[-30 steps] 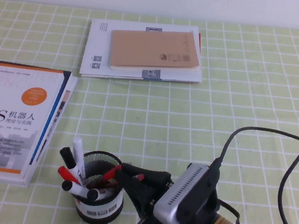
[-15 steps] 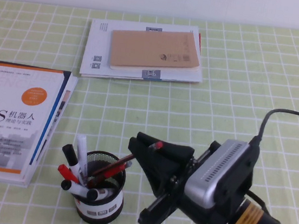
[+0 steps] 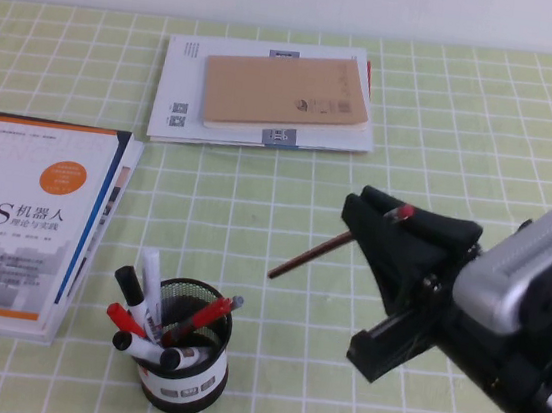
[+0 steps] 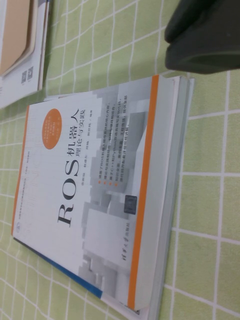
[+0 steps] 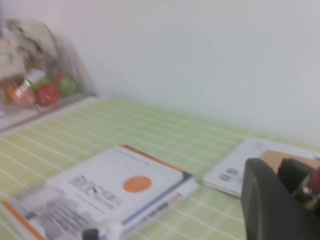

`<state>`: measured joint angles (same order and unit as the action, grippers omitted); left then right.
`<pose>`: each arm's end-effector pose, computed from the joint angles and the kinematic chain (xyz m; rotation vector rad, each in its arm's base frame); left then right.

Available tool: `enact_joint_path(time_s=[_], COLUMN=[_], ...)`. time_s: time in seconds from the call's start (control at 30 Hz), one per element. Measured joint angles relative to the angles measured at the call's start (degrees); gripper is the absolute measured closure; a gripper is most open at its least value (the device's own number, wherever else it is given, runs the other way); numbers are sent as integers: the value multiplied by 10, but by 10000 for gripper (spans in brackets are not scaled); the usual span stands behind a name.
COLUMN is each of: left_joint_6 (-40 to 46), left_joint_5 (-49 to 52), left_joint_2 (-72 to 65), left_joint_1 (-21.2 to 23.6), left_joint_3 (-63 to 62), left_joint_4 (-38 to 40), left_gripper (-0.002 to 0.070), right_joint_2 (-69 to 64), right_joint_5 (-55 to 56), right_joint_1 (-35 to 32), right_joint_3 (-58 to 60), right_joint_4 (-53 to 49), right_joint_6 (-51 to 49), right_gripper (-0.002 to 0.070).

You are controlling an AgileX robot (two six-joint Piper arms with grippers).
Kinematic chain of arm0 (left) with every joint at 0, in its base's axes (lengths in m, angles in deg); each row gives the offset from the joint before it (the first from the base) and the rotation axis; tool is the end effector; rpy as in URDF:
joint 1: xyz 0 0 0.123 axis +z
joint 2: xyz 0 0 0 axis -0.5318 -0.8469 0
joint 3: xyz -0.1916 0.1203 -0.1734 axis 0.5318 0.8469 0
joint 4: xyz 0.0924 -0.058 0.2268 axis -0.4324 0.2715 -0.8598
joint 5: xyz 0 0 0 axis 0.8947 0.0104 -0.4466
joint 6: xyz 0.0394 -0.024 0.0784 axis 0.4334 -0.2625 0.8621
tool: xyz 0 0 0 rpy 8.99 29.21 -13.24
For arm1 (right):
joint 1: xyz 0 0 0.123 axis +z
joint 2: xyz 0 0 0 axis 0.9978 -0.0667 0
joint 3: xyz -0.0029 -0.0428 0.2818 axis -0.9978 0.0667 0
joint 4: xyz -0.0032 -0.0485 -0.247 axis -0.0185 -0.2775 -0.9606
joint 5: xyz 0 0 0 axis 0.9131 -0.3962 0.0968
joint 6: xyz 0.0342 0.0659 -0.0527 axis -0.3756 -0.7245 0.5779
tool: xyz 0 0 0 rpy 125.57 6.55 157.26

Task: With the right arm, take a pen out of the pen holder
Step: 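Take a marker out of the pen holder and lay it on the table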

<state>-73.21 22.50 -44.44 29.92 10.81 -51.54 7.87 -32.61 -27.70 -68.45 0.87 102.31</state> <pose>0.0518 -0.0076 0.1696 0.0034 1.8805 -0.1392 0.1403 0.1907 0.2988 -0.5320 1.4252 0.7130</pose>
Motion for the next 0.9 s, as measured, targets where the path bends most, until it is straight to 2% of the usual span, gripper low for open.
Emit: enact_joint_path(time_s=[0.23,0.4,0.5,0.63,0.9], left_joint_6=[0,0,0,0,0], left_joint_5=[0,0,0,0,0], left_joint_2=[0,0,0,0,0], left_joint_1=[-1,-1,-1,-1,-1], left_joint_3=[0,0,0,0,0], left_joint_4=[0,0,0,0,0], left_gripper=[683,683,683,683,683], right_joint_2=[20,17,1,-38,-154], right_joint_5=[-148,-267,-357,-498,-769], right_joint_1=[-10,-85,-148,-225,-304], right_joint_3=[-76,-128,-164,-226,-375], right_joint_4=[206,239,225,155,0], right_joint_6=[259,305,263,155,-55], right_gripper=[670,670,670,670,670])
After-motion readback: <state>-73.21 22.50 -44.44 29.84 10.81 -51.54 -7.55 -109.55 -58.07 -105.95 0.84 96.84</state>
